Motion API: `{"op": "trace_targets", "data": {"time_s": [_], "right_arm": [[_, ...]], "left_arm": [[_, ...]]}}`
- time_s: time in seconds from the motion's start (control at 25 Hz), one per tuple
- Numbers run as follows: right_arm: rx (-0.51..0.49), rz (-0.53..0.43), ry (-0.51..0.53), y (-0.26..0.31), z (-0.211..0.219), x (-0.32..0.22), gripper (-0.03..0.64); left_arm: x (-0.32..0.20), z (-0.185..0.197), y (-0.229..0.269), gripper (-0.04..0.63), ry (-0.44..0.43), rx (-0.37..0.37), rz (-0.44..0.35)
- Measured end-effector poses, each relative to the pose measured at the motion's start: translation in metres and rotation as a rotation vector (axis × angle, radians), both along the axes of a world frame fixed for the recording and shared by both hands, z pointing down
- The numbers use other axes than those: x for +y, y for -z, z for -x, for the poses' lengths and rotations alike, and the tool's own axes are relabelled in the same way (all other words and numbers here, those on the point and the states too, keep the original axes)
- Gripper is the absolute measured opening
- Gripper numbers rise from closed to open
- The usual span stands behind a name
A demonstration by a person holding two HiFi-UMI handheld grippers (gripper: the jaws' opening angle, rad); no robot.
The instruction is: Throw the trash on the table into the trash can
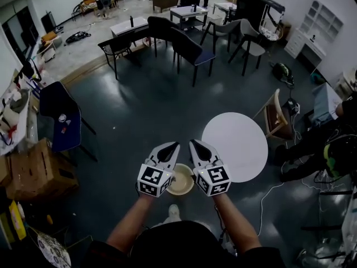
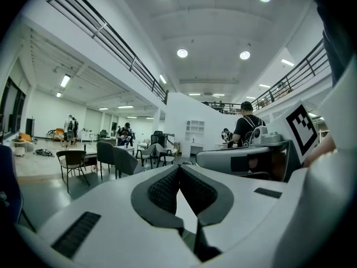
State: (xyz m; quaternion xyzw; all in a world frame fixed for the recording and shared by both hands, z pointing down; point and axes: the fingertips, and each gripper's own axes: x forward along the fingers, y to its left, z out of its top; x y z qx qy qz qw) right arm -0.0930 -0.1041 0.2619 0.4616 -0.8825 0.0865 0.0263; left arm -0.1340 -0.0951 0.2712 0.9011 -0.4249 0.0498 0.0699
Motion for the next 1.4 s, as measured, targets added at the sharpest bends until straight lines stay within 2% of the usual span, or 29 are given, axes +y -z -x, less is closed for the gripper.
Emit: {"op": "trace_targets", "data": {"time_s": [0.24,0.44,0.68,0.96,1.4], "right_arm": [[-0.024,-0.027,0.009,0.018,-0.016,0.018,0.018],[-0.007,-0.058,0.018,0.034,-0.037,0.048,0.018],[-0.012,-0.089,0.022,0.054,-0.067,0.093,0.018],[-0.025,-0.112,0.040,0.064,-0.098,0.146,0.018],[-0.041,-0.119,0.051,0.071,-0.129,0.218,0.018]], "left_arm": [[0.019,-0.017,0.023,0.015,0.004,-0.007,-0.035],[0.046,-0.032,0.046,0.015,0.021,0.029,-0.058],[0.087,-0.059,0.069,0.015,0.040,0.022,-0.113],[0.144,-0.099,0.081,0.015,0.011,0.028,-0.132],[0.218,-0.136,0.090,0.015,0.005,0.027,-0.139]]}}
